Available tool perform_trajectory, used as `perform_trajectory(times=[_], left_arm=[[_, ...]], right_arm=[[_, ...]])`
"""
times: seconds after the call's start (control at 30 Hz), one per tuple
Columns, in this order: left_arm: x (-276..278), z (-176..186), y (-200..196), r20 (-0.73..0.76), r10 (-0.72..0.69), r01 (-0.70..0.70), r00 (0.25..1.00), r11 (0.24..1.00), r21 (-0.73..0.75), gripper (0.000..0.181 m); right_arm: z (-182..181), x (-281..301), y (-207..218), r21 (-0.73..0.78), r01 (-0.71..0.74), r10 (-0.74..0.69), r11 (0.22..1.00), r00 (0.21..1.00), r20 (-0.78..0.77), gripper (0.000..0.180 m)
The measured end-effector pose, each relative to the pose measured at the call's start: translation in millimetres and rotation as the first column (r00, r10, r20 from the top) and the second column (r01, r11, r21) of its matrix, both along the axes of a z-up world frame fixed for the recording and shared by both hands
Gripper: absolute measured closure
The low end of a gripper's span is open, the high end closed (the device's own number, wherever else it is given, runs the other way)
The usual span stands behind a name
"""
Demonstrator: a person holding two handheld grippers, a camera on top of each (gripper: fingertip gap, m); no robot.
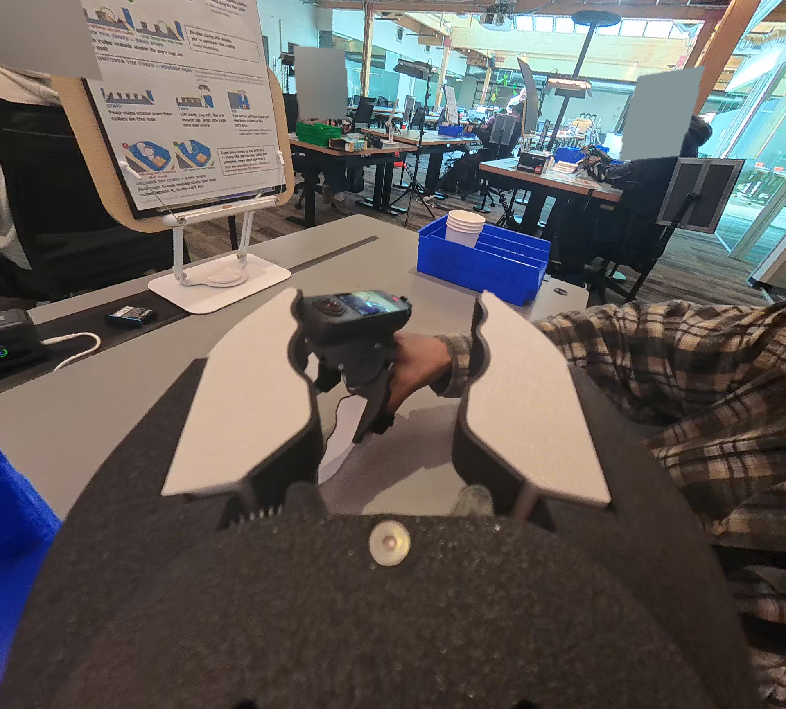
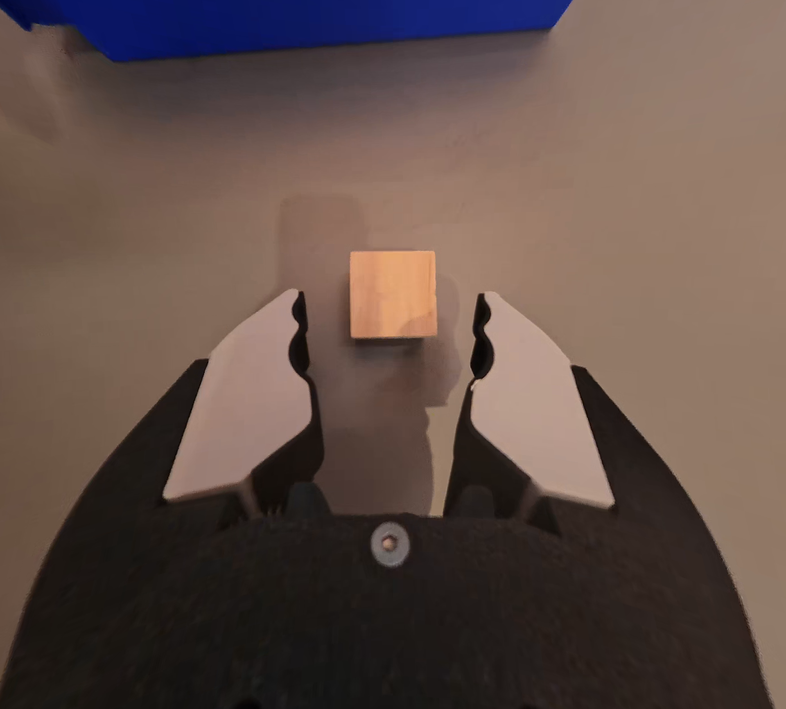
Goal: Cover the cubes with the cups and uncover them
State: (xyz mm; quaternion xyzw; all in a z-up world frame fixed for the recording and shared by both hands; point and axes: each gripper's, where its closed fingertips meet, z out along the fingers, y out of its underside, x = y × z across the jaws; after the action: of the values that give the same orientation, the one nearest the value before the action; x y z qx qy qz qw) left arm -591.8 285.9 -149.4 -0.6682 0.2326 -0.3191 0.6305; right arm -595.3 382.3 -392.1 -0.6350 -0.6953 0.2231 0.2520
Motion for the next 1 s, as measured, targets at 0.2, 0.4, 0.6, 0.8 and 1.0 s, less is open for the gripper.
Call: perform_trajectory(times=[0.2, 0.4, 0.6, 0.8, 1.0], left_arm=[[-1.5, 0.5, 0.9, 0.009, -0.004, 0.004, 1.000, 1.000, 0.001, 0.107], [-0.9, 2.7, -2.1, 0.003, -0.003, 0.003, 1.000, 1.000, 0.013, 0.107], [-1.7, 5.5, -4.1, 0.018, -0.002, 0.001, 1.000, 1.000, 0.025, 0.108], [12.5, 0.8, 1.9, 0.004, -0.023, 0.023, 1.000, 1.000, 0.006, 0.108], [41.6, -11.8, 12.3, -0.062, -0.047, 0.046, 0.997, 0.999, -0.024, 0.108]], right_arm=[[-17.0, -9.7, 3.5, -0.015, 0.001, 0.000, 1.000, 0.999, 0.054, 0.115], [-20.9, -9.5, 1.4, -0.031, 0.009, -0.007, 0.999, 0.996, 0.088, 0.135], [55.1, 58.6, 34.3, 0.045, 0.163, -0.161, 0.986, 0.986, -0.043, 0.135], [144.2, 260.8, 97.6, 0.168, 0.527, -0.516, 0.833, 0.850, -0.106, 0.135], [173.3, 500.1, 112.7, 0.137, 0.850, -0.845, 0.508, 0.523, -0.111, 0.135]])
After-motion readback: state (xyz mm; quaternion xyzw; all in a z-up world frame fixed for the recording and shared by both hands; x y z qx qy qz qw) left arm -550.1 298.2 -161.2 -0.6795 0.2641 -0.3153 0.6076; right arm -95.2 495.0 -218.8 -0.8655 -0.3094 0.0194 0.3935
